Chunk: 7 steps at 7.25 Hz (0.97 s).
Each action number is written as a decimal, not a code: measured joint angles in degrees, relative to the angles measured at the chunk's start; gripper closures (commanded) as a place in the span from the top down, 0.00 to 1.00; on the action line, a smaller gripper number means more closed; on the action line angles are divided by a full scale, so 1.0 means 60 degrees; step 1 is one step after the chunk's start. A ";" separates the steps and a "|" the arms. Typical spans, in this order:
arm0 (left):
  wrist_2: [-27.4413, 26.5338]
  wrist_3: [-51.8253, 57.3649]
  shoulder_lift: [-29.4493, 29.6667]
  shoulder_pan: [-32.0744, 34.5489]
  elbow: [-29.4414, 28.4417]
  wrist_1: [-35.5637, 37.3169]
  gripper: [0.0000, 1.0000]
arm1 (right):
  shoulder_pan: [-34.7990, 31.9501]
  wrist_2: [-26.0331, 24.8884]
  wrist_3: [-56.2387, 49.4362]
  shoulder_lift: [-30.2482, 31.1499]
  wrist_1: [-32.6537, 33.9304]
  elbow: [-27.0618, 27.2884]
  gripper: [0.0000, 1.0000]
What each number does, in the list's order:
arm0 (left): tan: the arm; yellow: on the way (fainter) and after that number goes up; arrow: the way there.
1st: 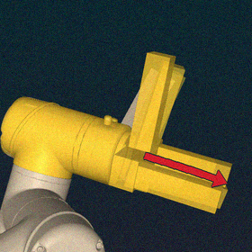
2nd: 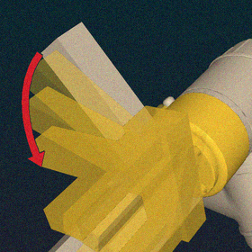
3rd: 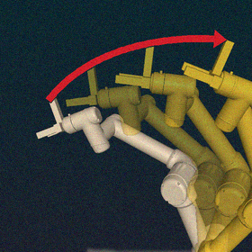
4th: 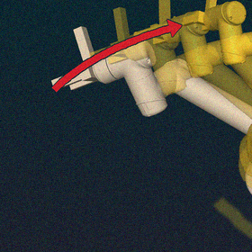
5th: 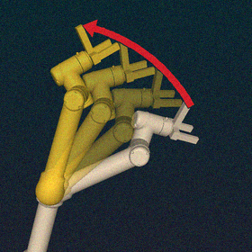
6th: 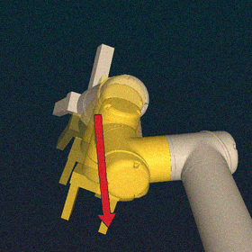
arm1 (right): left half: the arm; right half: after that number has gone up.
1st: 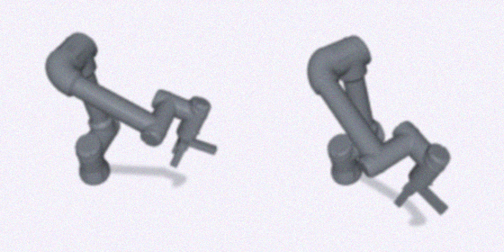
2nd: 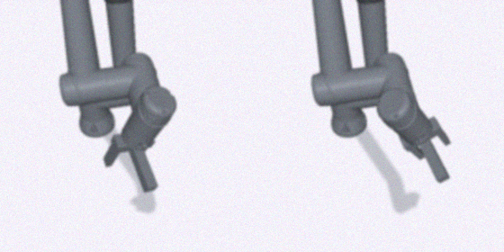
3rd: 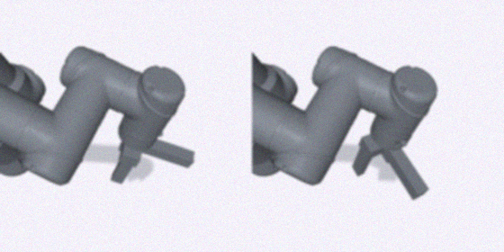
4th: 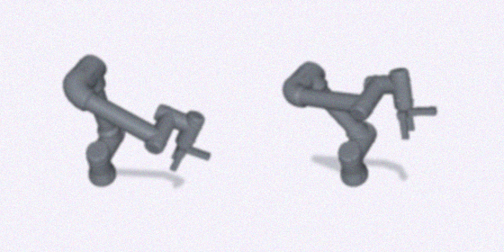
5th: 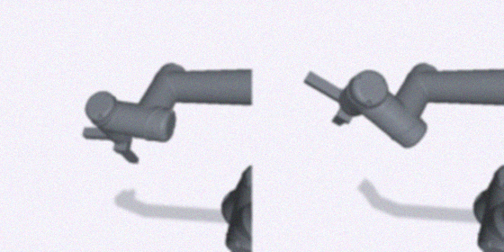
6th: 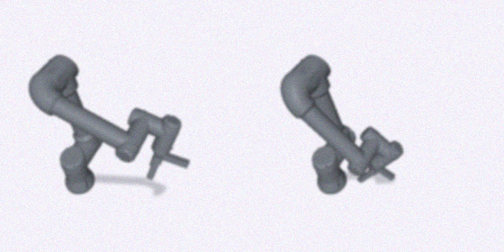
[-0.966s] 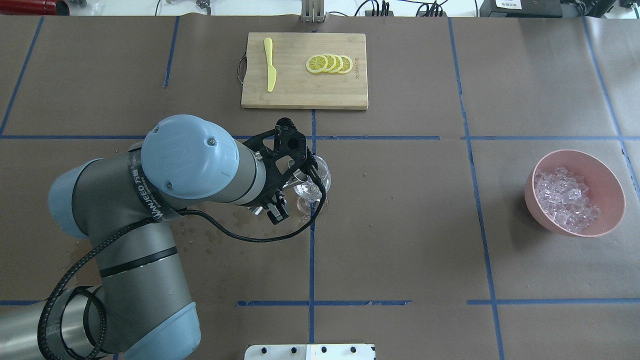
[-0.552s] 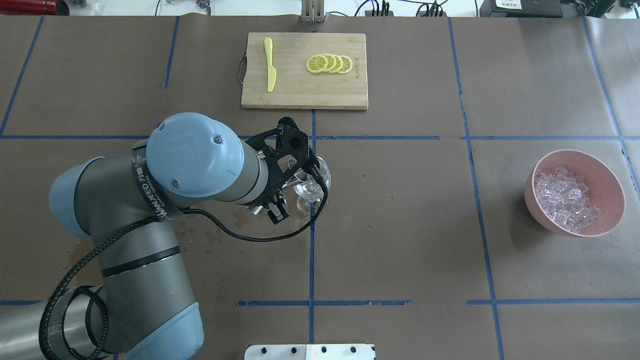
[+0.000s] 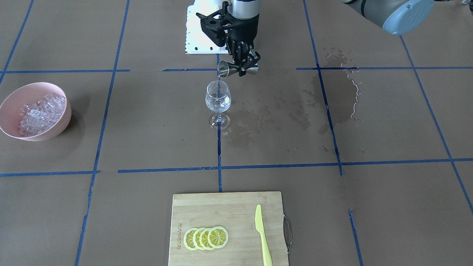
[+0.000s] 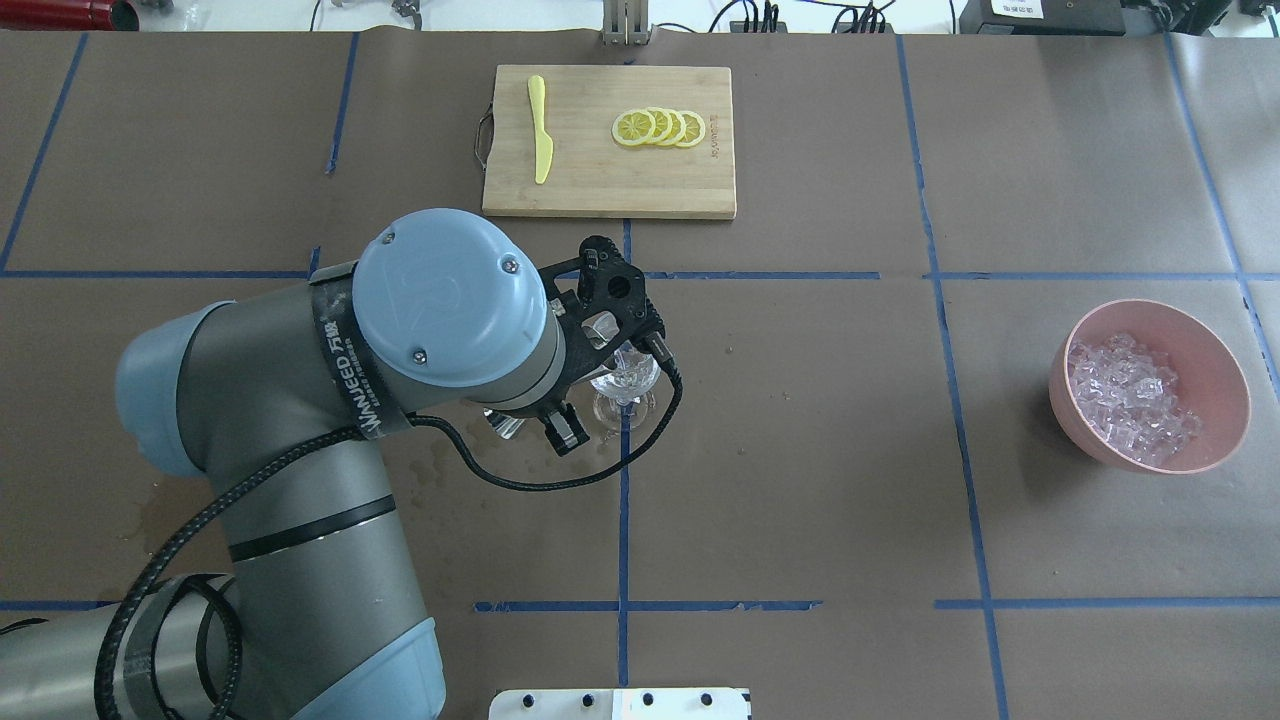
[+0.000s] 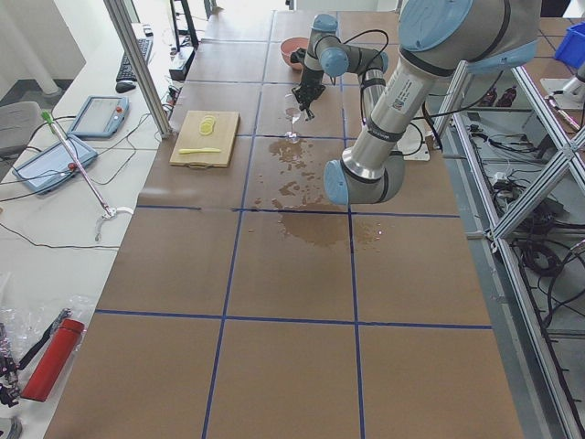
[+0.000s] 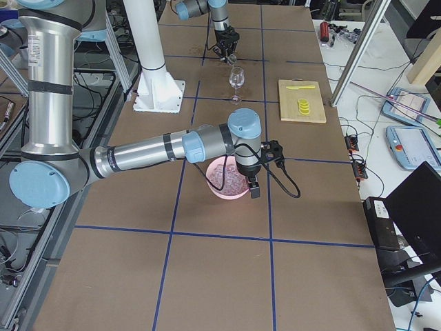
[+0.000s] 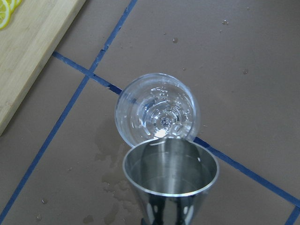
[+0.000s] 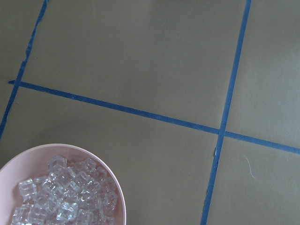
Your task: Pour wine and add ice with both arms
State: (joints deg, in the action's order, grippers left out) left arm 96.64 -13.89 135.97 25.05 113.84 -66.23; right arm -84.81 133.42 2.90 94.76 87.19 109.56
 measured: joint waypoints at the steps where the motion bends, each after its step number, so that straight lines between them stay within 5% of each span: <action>1: -0.0147 0.0000 0.0158 -0.0060 -0.0087 0.0302 0.00 | 0.0000 0.0000 0.0000 0.0026 0.0000 0.0015 1.00; 7: -0.0258 0.0000 0.0712 -0.0085 -0.0613 0.1275 0.00 | 0.0000 0.0000 0.0001 0.0071 0.0004 0.0036 1.00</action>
State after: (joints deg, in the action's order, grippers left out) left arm 95.10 -13.89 140.24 24.54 110.16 -58.58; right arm -84.81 133.42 2.90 95.18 87.21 109.78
